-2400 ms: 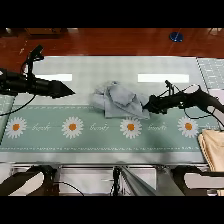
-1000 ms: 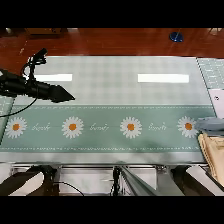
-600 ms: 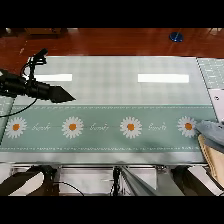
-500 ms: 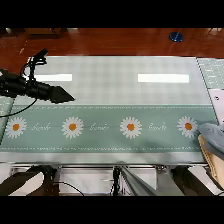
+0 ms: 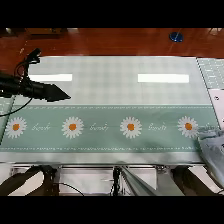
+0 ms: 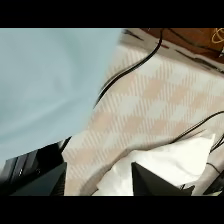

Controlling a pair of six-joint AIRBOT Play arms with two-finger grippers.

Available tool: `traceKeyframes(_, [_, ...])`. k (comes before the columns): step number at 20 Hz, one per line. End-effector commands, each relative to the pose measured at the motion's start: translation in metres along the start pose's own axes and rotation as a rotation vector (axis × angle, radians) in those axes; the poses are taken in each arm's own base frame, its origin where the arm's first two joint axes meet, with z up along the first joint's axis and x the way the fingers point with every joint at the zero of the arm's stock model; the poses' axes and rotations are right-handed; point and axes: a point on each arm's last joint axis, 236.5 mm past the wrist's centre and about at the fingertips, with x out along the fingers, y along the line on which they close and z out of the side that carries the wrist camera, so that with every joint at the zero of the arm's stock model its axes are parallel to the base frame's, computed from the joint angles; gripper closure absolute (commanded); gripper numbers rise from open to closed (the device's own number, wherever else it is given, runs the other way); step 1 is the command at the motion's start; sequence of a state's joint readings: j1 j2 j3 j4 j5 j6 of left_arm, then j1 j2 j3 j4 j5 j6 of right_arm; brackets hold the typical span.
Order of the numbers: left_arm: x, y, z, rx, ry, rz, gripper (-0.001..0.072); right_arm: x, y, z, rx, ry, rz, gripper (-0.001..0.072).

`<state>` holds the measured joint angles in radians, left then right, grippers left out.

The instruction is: Fold the shirts.

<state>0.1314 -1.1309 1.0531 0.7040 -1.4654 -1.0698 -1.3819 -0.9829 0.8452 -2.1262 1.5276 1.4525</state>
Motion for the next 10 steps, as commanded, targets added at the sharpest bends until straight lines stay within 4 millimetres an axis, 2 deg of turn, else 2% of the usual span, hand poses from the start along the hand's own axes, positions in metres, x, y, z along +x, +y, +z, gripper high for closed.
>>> traceKeyframes(1, [-0.009, 0.010, 0.005, -0.033, -0.031, 0.017, 0.0687, 0.008, -0.011, 0.042, -0.050, -0.161, -0.055, 0.0229])
traceKeyframes(2, [-0.010, 0.012, 0.006, -0.035, -0.038, 0.021, 0.0687, -0.004, -0.008, 0.066, -0.048, -0.262, -0.044, 0.0234])
traceKeyframes(3, [-0.010, 0.013, 0.009, -0.035, -0.050, 0.027, 0.0685, -0.034, 0.003, 0.103, -0.050, -0.426, -0.011, 0.0235])
traceKeyframes(4, [-0.010, 0.016, 0.013, -0.034, -0.068, 0.038, 0.0645, -0.089, 0.024, 0.151, -0.045, -0.669, 0.067, 0.0235])
traceKeyframes(5, [-0.011, 0.020, 0.021, -0.034, -0.101, 0.055, 0.0472, -0.165, 0.054, 0.191, -0.019, -0.938, 0.204, 0.0236])
traceKeyframes(6, [-0.012, 0.027, 0.032, -0.035, -0.148, 0.082, 0.0230, -0.251, 0.088, 0.213, 0.024, -1.177, 0.404, 0.0239])
traceKeyframes(7, [-0.017, 0.037, 0.049, -0.029, -0.226, 0.127, 0.0052, -0.333, 0.132, 0.215, 0.046, -1.330, 0.658, 0.0240])
traceKeyframes(8, [-0.024, 0.049, 0.070, -0.016, -0.318, 0.181, 0.0030, -0.391, 0.188, 0.201, -0.019, -1.350, 0.886, 0.0251])
traceKeyframes(9, [-0.033, 0.060, 0.093, -0.014, -0.418, 0.232, 0.0031, -0.423, 0.250, 0.174, -0.157, -1.288, 1.051, 0.0281])
traceKeyframes(10, [-0.037, 0.061, 0.108, -0.013, -0.484, 0.248, 0.0035, -0.438, 0.321, 0.129, -0.346, -1.157, 1.179, 0.0286])
